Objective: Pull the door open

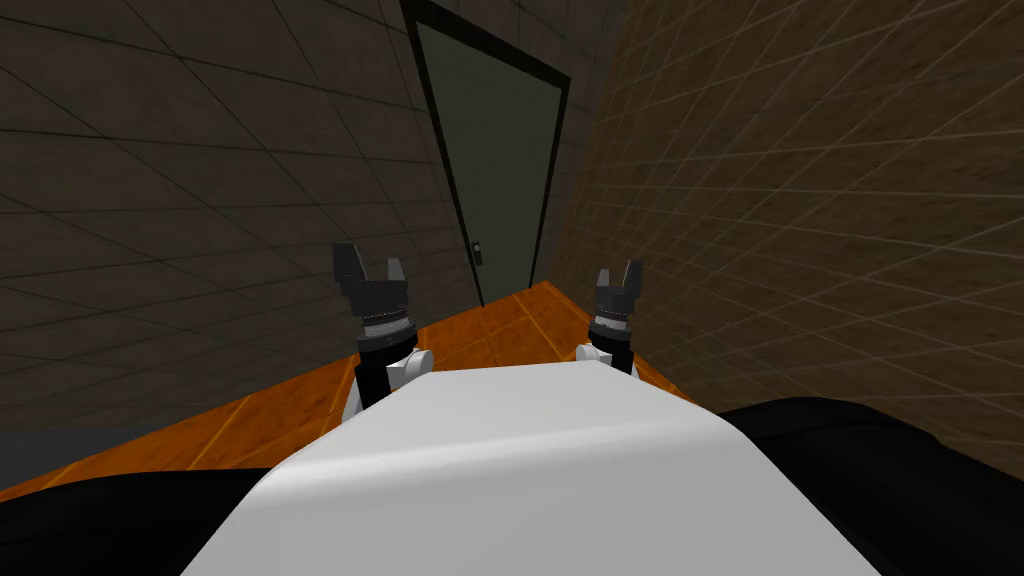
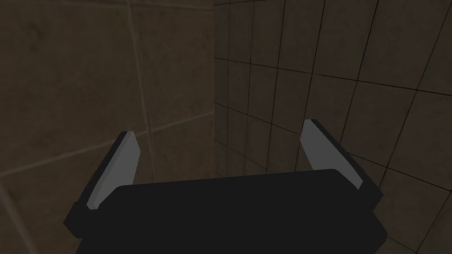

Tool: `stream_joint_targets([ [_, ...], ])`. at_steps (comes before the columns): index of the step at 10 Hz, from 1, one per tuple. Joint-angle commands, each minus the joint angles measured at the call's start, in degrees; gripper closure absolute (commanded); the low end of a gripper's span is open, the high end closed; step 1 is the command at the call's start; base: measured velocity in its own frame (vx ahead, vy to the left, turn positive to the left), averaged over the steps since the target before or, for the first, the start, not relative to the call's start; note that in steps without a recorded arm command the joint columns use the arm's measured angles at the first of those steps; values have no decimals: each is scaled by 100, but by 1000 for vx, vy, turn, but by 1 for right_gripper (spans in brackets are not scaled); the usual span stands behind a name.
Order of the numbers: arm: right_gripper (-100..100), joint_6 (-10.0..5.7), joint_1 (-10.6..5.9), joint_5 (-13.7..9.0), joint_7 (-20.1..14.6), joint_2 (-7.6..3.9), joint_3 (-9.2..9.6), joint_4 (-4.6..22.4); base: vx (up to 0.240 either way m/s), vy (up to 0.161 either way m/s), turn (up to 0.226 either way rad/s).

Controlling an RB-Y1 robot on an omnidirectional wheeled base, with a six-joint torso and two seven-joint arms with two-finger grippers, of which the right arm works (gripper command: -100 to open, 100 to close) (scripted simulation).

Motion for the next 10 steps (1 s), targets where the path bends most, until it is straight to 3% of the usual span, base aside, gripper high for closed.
stream_joint_targets([
  [1, -100, 33, -105, 98, 136, -61, -62, 170, 50, 10, 91],
  [10, -100, 247, -783, 735, 1017, -328, -463, 1272, 90, 27, 113],
])
